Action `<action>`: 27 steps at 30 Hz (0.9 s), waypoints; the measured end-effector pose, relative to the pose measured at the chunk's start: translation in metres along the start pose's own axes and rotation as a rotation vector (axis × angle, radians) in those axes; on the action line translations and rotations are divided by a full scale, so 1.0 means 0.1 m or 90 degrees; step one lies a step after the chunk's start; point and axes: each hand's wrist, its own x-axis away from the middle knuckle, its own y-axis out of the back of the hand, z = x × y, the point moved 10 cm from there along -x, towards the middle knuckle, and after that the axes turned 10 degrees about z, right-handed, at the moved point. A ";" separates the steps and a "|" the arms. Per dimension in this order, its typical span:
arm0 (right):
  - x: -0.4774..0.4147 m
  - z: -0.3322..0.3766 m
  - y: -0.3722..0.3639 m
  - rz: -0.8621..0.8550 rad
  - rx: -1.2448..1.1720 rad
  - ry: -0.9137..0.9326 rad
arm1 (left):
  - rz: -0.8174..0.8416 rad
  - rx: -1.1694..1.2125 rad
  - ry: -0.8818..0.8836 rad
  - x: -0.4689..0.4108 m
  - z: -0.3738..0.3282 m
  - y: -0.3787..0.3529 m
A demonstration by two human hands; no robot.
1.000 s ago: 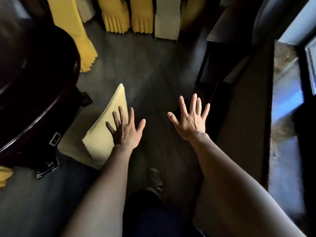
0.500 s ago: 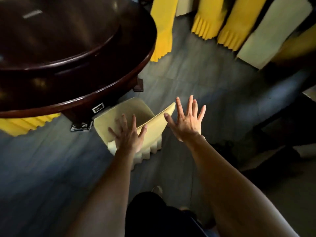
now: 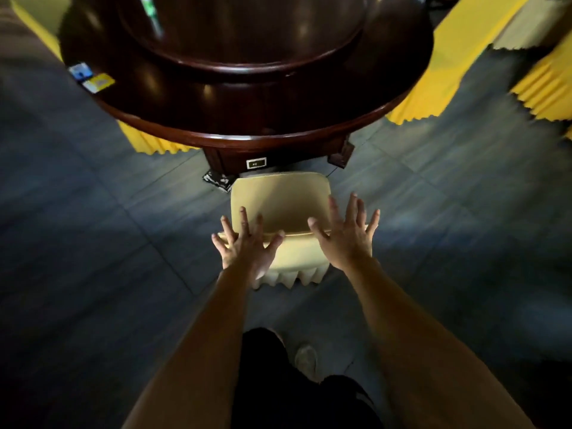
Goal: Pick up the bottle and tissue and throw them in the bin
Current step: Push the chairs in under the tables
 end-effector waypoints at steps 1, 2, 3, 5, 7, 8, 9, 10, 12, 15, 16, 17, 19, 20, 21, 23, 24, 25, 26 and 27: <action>-0.04 -0.01 -0.04 0.005 -0.004 0.008 | 0.001 0.001 0.008 -0.01 0.00 0.00; -0.06 -0.03 -0.08 0.012 -0.007 0.014 | 0.001 -0.003 0.013 -0.03 0.00 -0.01; -0.08 -0.05 -0.13 0.020 -0.006 0.022 | 0.001 -0.005 0.016 -0.04 0.00 -0.02; -0.13 -0.13 -0.20 0.032 0.003 0.030 | -0.009 -0.002 0.020 -0.08 0.00 -0.03; -0.20 -0.21 -0.21 0.031 0.000 0.016 | -0.036 0.001 0.017 -0.11 -0.02 -0.01; -0.23 -0.23 -0.20 0.025 0.001 0.010 | -0.050 -0.004 0.010 -0.12 -0.04 0.00; -0.26 -0.22 -0.19 0.019 0.011 0.013 | -0.059 -0.012 0.005 -0.13 -0.06 0.01; -0.27 -0.20 -0.19 0.014 0.026 0.021 | -0.062 -0.017 0.006 -0.15 -0.07 0.01; -0.27 -0.17 -0.20 -0.005 0.040 0.041 | -0.074 -0.019 0.018 -0.18 -0.07 0.01; -0.31 -0.18 -0.17 -0.046 0.034 0.049 | -0.098 -0.008 0.028 -0.20 -0.06 0.04; -0.34 -0.18 -0.17 -0.052 0.031 0.048 | -0.101 -0.004 0.028 -0.21 -0.06 0.06; -0.38 -0.17 -0.16 -0.057 0.027 0.047 | -0.102 -0.001 0.029 -0.24 -0.06 0.09; -0.48 -0.13 -0.10 -0.075 0.017 0.051 | -0.097 0.001 0.031 -0.34 -0.07 0.17; -0.55 -0.12 -0.07 -0.082 0.016 0.052 | -0.097 0.001 0.032 -0.40 -0.09 0.22; -0.63 -0.13 -0.04 -0.083 0.019 0.050 | -0.098 0.000 0.032 -0.46 -0.11 0.27; -0.80 -0.15 0.01 -0.082 0.023 0.043 | -0.095 -0.004 0.033 -0.60 -0.16 0.35; -0.88 -0.15 0.04 -0.086 0.022 0.043 | -0.092 -0.003 0.034 -0.67 -0.18 0.39; -0.95 -0.15 0.08 -0.096 0.019 0.044 | -0.092 -0.002 0.036 -0.75 -0.19 0.43; -1.02 -0.13 0.12 -0.111 0.015 0.046 | -0.092 -0.004 0.038 -0.82 -0.20 0.48; -1.09 -0.13 0.16 -0.127 0.012 0.045 | -0.092 -0.007 0.041 -0.90 -0.21 0.52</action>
